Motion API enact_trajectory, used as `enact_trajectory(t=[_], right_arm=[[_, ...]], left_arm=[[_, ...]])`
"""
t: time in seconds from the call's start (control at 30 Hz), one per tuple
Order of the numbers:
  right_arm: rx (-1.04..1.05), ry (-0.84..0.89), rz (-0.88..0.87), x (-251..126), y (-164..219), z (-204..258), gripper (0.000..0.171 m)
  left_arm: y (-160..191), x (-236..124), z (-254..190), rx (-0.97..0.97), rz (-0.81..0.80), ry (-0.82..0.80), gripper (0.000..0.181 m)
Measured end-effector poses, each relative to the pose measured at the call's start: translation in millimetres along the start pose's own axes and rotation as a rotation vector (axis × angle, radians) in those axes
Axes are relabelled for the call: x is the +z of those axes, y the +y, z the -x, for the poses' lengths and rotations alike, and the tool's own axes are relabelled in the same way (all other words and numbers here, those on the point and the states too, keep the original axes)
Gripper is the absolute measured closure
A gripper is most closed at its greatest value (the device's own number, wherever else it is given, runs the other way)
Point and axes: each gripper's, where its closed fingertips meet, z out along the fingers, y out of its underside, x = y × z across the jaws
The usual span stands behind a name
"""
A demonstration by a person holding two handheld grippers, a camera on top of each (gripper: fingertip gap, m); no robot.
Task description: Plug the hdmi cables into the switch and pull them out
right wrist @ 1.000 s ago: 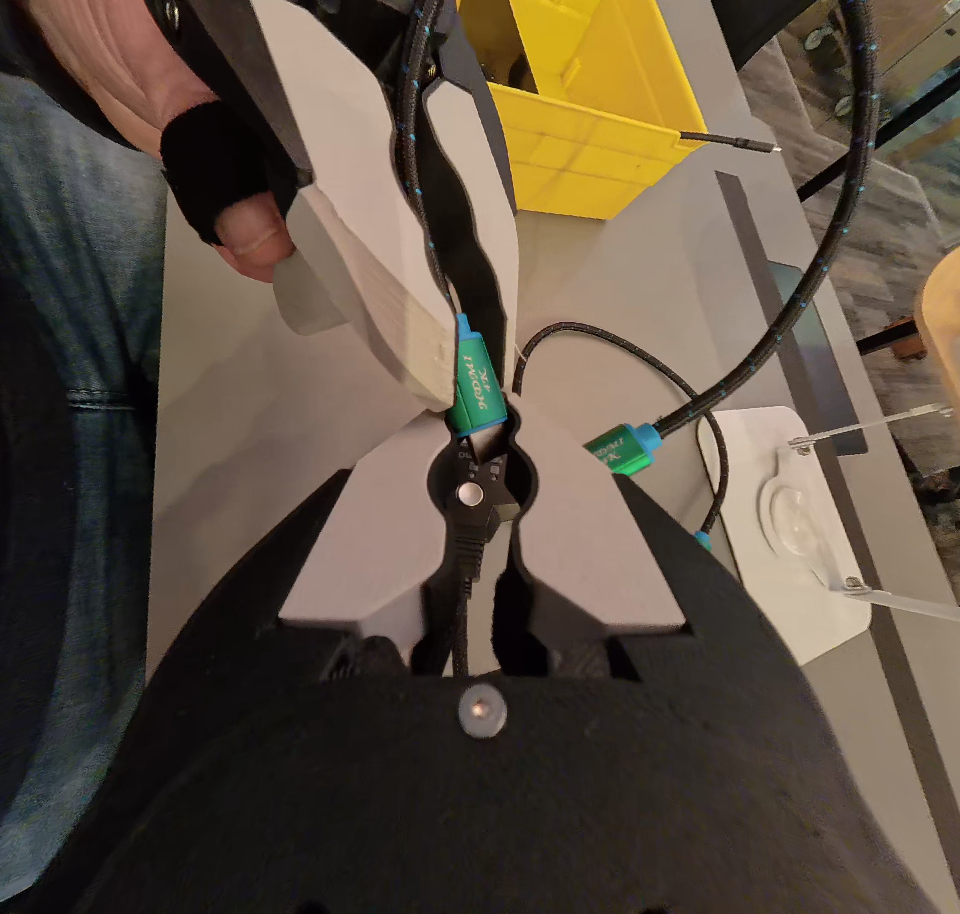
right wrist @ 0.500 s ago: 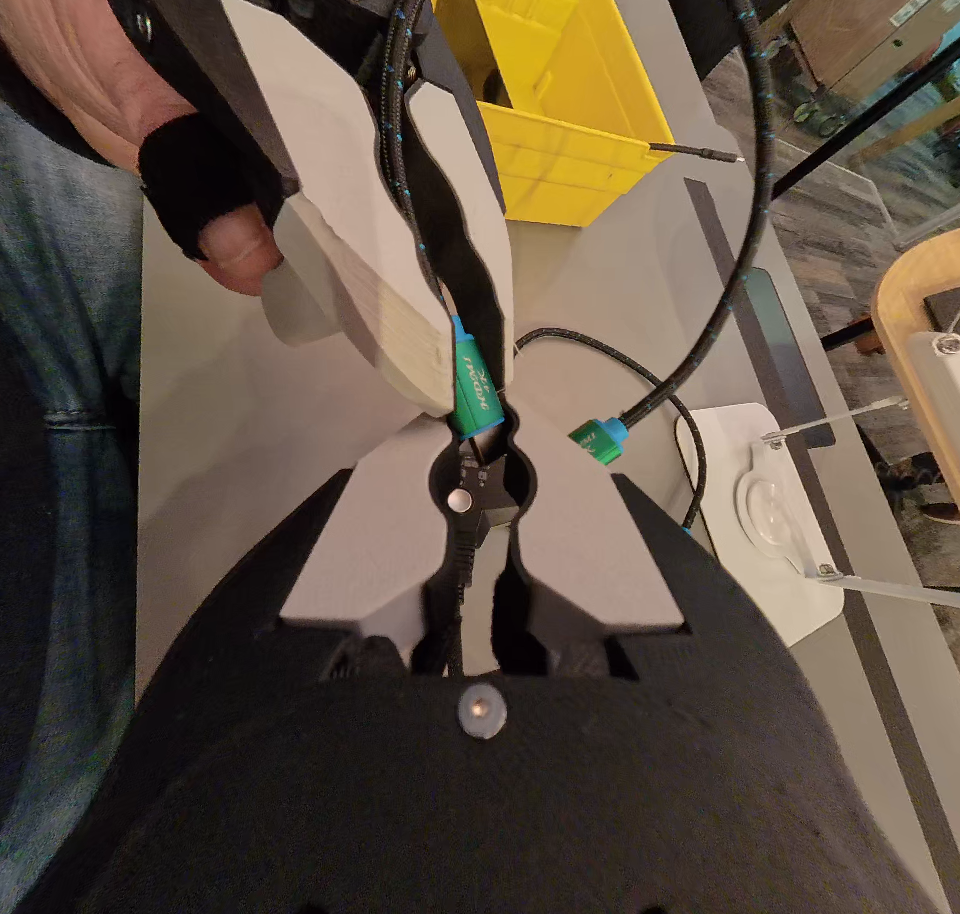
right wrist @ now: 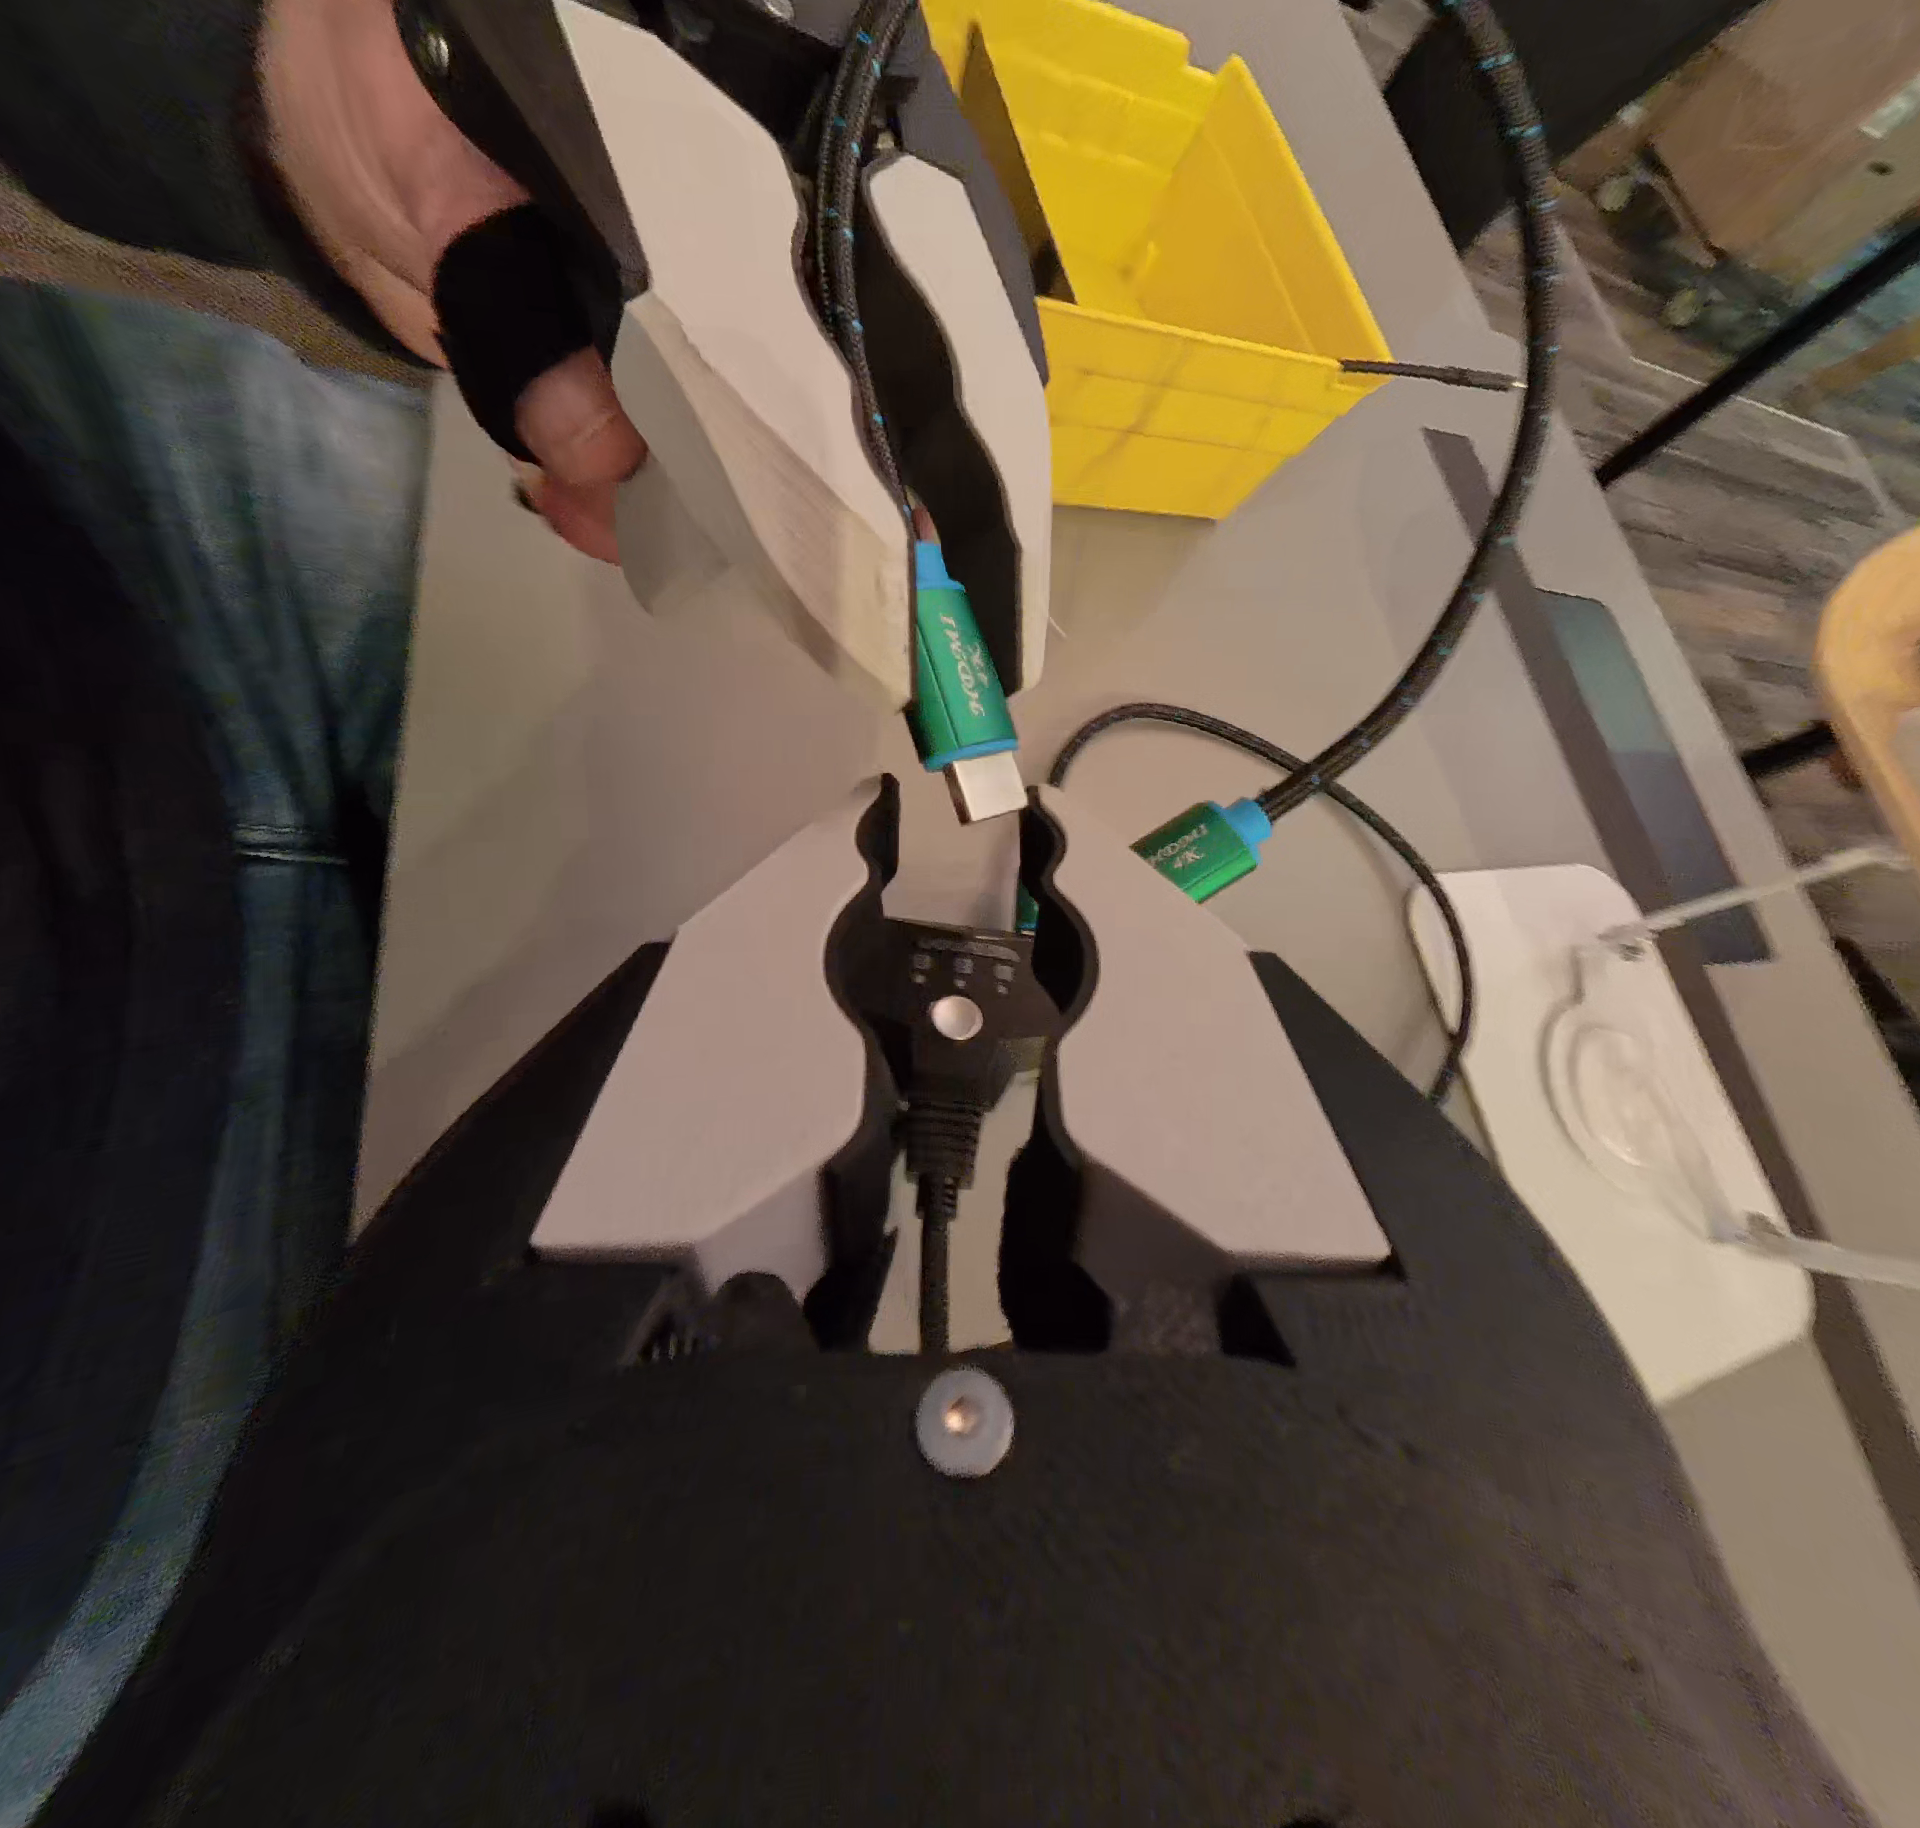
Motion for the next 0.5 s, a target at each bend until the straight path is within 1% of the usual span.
enact_trajectory(t=[0.1, 0.23, 0.4, 0.5], right_arm=[[0.066, -0.115, -0.088, -5.8, -7.7, 11.7, 0.15], [0.094, -0.188, -0.181, -15.4, -19.5, 18.4, 0.156], [0.109, -0.257, -0.225, -20.9, -25.9, 27.5, 0.16], [0.089, -0.233, -0.197, -19.4, -24.1, 26.3, 0.161]], left_arm=[[-1.9, -0.9, -10.5, 0.075, 0.014, 0.042, 0.161], [-5.5, -3.6, -21.9, 0.144, 0.004, 0.089, 0.161], [-8.8, -6.9, -31.0, 0.198, -0.004, 0.127, 0.161], [-7.9, -7.0, -30.4, 0.229, 0.007, 0.113, 0.161]])
